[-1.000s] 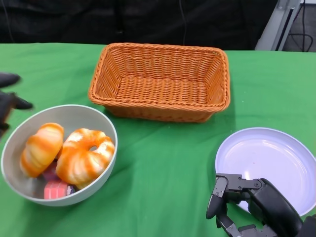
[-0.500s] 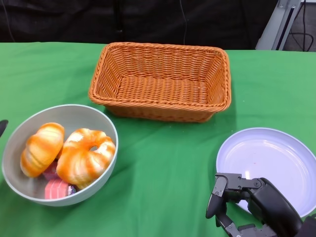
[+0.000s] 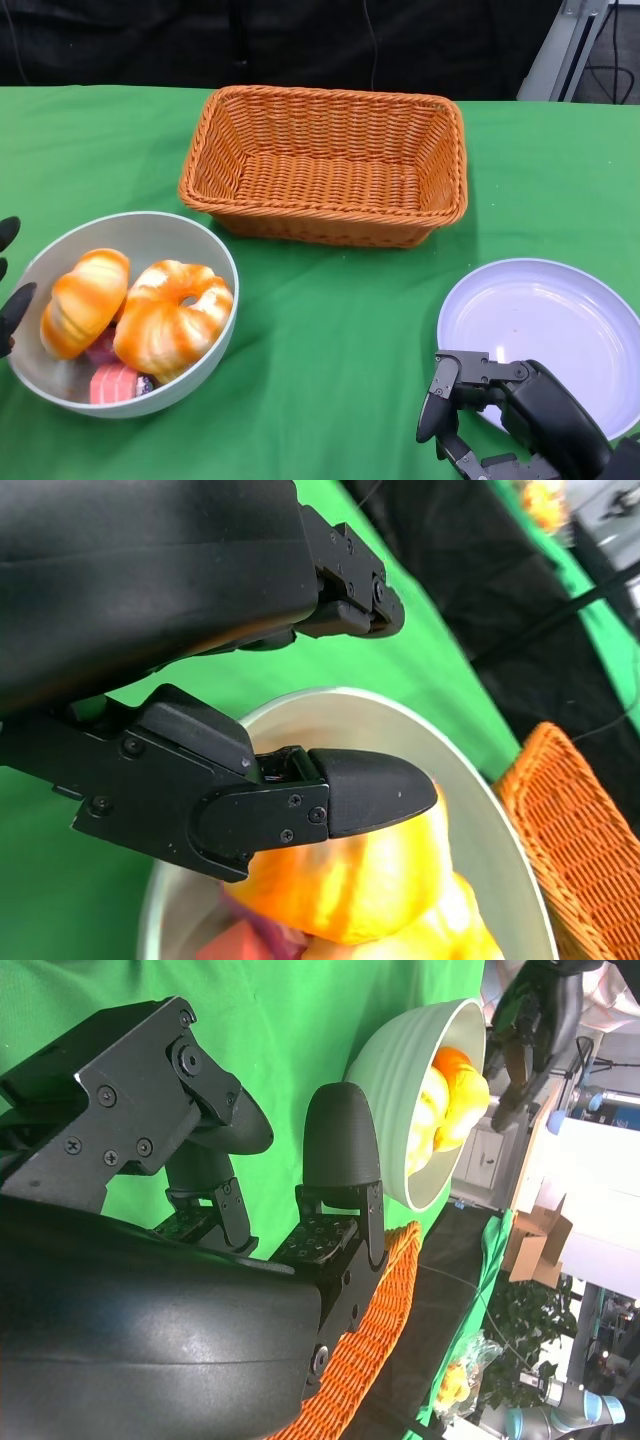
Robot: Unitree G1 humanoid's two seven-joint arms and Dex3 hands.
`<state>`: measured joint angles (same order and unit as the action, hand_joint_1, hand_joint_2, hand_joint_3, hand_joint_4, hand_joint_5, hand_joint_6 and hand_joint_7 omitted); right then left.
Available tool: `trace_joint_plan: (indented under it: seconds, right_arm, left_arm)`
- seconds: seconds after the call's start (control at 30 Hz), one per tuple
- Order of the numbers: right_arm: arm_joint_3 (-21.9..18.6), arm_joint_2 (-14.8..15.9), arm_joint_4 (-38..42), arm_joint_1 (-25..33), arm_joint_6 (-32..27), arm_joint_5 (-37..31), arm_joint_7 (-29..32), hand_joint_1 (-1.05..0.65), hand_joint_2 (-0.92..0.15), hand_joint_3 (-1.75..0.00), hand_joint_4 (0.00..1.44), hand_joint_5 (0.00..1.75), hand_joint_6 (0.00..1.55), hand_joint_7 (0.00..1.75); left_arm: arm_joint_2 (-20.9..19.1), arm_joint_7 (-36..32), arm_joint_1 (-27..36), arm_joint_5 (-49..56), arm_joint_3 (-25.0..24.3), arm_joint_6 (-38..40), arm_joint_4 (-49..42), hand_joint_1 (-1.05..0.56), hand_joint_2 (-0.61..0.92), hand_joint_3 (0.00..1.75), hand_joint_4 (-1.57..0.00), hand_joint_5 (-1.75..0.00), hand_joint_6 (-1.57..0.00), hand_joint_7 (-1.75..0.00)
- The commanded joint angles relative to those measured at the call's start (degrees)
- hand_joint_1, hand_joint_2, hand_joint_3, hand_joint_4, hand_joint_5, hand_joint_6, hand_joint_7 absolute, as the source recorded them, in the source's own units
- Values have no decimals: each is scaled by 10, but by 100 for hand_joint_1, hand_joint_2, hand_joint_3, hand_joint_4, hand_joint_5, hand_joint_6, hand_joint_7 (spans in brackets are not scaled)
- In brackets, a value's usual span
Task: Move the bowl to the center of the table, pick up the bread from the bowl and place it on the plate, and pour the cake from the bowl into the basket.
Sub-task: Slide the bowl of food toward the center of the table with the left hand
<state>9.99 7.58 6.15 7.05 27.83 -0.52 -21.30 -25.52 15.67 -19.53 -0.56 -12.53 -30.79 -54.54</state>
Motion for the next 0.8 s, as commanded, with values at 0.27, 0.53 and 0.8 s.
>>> trace_joint_plan:
  seconds: [0.27,0.53,0.8]
  right_arm:
    - [5,2,-4,-4,-2,1,2,5,-47,-124,76,163,77,136]
    - [8,2,-7,-6,-4,0,4,5,-47,-125,76,164,77,136]
    - [9,2,-4,-7,-2,0,6,4,-47,-125,75,164,76,136]
  left_arm:
    - [32,31,-5,-66,-12,60,10,-94,92,67,-13,0,-18,0]
    - [59,38,37,-85,-1,140,116,-90,92,67,-13,0,-17,0]
    - [75,23,78,-81,9,236,232,-88,92,67,-10,0,-14,0]
